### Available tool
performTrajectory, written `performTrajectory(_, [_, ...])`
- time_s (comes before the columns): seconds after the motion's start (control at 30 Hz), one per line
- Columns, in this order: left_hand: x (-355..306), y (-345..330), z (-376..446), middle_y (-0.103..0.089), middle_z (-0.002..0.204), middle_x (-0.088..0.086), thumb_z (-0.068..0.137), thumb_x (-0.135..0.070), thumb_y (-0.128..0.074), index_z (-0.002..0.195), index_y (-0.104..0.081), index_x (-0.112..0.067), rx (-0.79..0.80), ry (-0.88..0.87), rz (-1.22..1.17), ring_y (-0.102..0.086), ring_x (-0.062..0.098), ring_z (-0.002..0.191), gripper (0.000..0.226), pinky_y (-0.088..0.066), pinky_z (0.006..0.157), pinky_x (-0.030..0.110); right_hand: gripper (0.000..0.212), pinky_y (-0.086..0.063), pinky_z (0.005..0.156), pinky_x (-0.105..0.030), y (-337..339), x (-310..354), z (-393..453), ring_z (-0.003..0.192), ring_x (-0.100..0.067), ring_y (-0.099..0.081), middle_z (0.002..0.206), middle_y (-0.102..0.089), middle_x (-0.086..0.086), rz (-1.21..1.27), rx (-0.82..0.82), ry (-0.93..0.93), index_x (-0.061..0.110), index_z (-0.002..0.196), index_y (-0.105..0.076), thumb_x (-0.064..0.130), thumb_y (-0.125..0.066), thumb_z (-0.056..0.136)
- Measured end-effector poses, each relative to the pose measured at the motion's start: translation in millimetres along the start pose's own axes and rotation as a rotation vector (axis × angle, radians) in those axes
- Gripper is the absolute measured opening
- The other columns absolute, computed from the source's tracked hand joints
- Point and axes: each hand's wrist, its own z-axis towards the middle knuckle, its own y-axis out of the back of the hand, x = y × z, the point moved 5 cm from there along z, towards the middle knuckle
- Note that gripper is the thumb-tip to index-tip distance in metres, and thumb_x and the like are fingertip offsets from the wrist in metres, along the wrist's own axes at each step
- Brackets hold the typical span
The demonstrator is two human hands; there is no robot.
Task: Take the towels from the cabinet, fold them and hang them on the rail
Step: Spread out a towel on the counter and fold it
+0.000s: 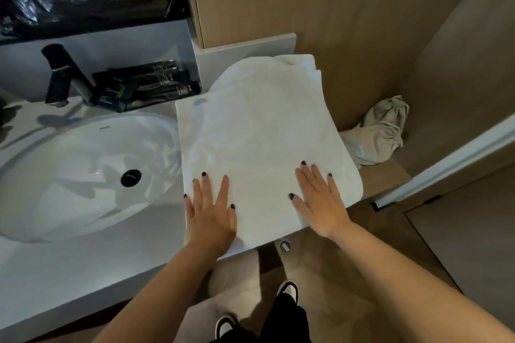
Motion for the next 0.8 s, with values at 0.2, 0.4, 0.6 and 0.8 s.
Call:
performTrajectory(0.2, [-101, 13, 5, 0.025, 0.161, 0.011, 0.105, -0.036, -0.031, 0.157, 0.008, -0.021, 0.038, -0.238, 0.02, 0.02, 0.029, 0.149, 0.067, 0.004, 0.12, 0.042, 0.052, -0.026, 0.111, -0.024, 33, 2, -35, 0.142, -0.013, -0.03, 0.153, -0.035, 0.003, 1.032, -0.585, -0.479, 0.019, 0.143, -0.042, 0.014, -0.061, 0.095])
performTrajectory(0.4, [-120, -24, 16, 0.01, 0.164, 0.012, 0.104, -0.046, -0.022, 0.158, -0.005, -0.018, 0.088, -0.43, 0.122, 0.01, 0.029, 0.151, 0.063, -0.005, 0.122, 0.049, 0.064, -0.044, 0.095, -0.032, -7, -51, -47, 0.122, -0.025, -0.052, 0.14, -0.047, -0.007, 1.57, -0.656, -1.15, 0.013, 0.141, -0.042, 0.015, -0.074, 0.085])
performTrajectory(0.6, [-113, -35, 13, 0.001, 0.166, 0.009, 0.1, -0.053, -0.024, 0.158, -0.007, -0.02, 0.005, -0.472, 0.171, 0.005, 0.027, 0.152, 0.07, 0.001, 0.121, 0.046, 0.073, -0.054, 0.093, -0.048, -32, -86, -41, 0.109, -0.028, -0.065, 0.126, -0.064, -0.008, 2.102, -0.39, -0.988, 0.02, 0.144, -0.042, 0.012, -0.078, 0.081])
performTrajectory(0.8, [-112, -36, 13, 0.015, 0.164, 0.007, 0.1, -0.058, -0.011, 0.157, 0.007, -0.023, 0.023, -0.48, 0.165, 0.02, 0.023, 0.15, 0.07, 0.005, 0.123, 0.046, 0.031, -0.054, 0.066, -0.028, -29, -107, -54, 0.095, -0.019, -0.068, 0.11, -0.072, -0.008, 1.907, -0.212, -0.845, 0.014, 0.119, -0.061, 0.017, -0.07, 0.09])
